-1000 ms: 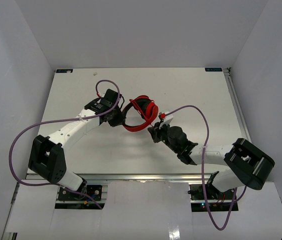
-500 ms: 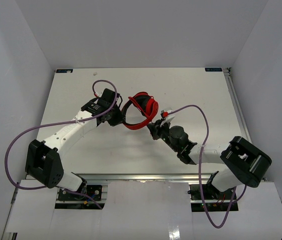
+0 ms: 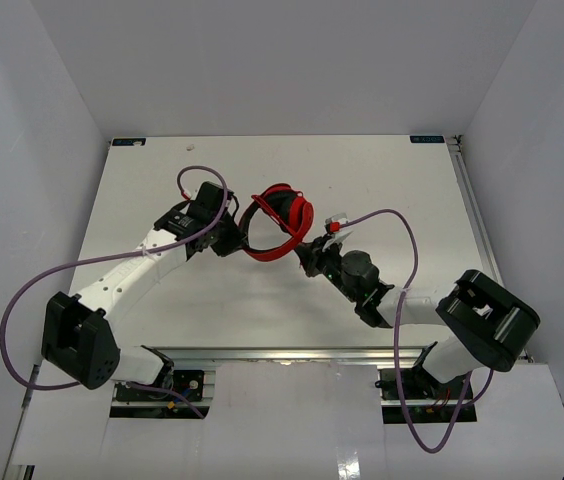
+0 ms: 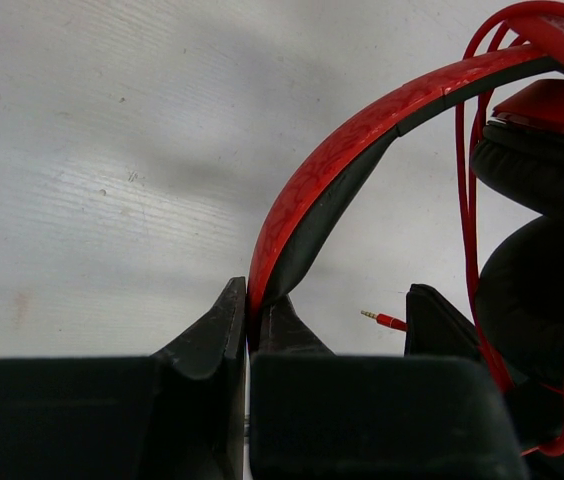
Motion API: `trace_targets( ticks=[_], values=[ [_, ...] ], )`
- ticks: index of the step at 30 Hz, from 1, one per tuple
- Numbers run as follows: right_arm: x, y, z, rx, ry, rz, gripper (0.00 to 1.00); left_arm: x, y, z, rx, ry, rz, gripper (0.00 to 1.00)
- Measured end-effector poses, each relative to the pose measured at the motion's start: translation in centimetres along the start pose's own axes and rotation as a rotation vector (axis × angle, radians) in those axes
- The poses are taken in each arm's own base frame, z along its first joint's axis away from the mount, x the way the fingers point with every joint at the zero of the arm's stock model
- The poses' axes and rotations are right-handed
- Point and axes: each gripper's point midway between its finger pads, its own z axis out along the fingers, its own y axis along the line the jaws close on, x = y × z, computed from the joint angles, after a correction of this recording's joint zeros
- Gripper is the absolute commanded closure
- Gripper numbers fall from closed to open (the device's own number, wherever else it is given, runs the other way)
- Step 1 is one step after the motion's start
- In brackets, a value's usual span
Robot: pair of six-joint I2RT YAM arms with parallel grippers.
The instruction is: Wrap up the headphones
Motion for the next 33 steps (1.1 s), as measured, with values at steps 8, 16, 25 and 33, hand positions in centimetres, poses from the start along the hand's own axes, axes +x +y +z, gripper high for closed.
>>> trace_targets(
  ticks=[8, 16, 25, 33],
  values=[
    [0.6, 0.1, 0.2, -0.018, 0.013, 0.0, 0.81, -0.6, 0.2, -0.3, -0.008, -0.037, -0.004, 1.0],
    [2.2, -1.1, 0.0, 0.017, 0.077, -0.015, 0.65, -1.2, 0.8, -0.2, -0.052, -0.065, -0.003, 1.0],
    [3.4, -1.2, -1.4, -0.004, 0.119, -0.037, 0.48, -1.9, 1.8, 0.1, -0.117, -0.097, 0.001, 1.0],
    [4.3, -1.4, -4.6, -0.018, 0.166, -0.04, 0.52, -3.0, 2.6, 0.5, -0.184, -0.145, 0.005, 1.0]
  ],
)
